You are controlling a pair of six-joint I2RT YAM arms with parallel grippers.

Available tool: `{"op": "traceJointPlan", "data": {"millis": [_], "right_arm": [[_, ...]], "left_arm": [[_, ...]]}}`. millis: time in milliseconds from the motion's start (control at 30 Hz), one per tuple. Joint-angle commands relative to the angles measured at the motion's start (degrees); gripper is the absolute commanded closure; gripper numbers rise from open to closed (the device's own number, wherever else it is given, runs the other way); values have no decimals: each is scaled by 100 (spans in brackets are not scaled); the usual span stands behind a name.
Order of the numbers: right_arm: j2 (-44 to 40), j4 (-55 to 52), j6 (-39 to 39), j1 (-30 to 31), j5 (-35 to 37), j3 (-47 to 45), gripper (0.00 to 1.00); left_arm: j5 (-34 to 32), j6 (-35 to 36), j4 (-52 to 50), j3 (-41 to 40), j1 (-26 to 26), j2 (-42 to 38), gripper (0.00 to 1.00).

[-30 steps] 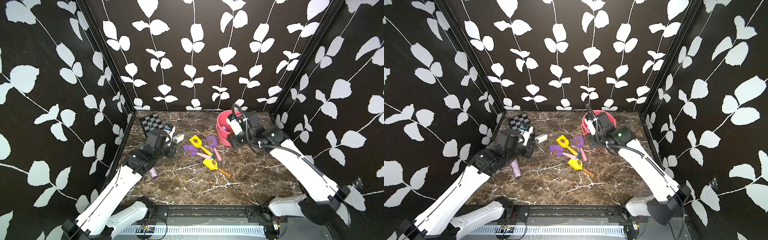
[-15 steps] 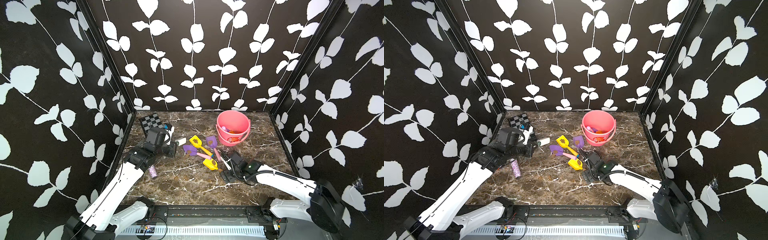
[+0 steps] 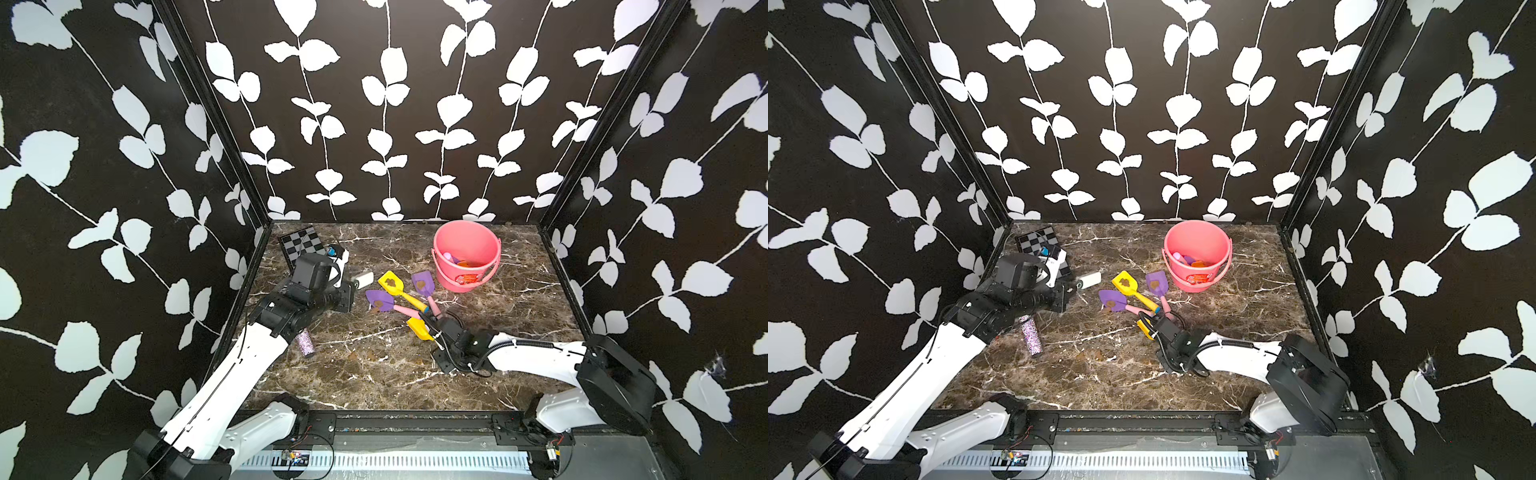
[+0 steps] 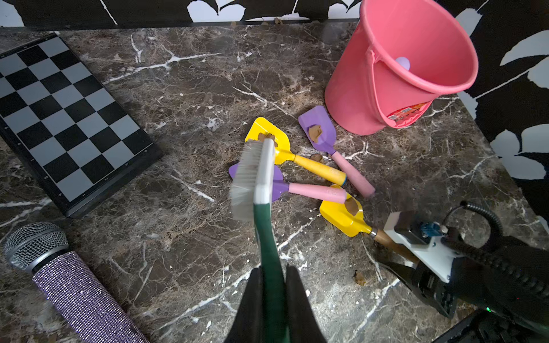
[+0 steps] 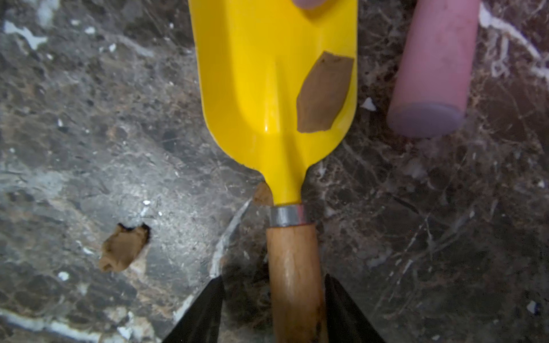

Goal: Brush the soil off the hand trowel and place it into the bucket
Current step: Pick up the hand trowel from the center of the board.

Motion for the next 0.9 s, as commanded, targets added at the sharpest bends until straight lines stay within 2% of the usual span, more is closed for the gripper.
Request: {"op": "traceJointPlan", "data": {"millis": [0,133,400,633,733,867], "right_arm": [[-15,159,181,39,309,-151,50],[109,227,195,39,426,-176,52],[67,161,205,45,300,-211,67],[-363,-278,185,40,77,-84,81],[-739,-697,343,63,-126,-76,92],[-1430,-1353,580,94,-418,16,98]], "left_arm": [[114,3,221,-24,33,-37,100],[121,10,228,0,32,-43,100],[68,-15,198,-33,30,-140,100],[140,-94,209,-68,38,-169,100],[152,-103,211,-34,34,-215,100],[226,-119,237,-25,30,-303,100]]}}
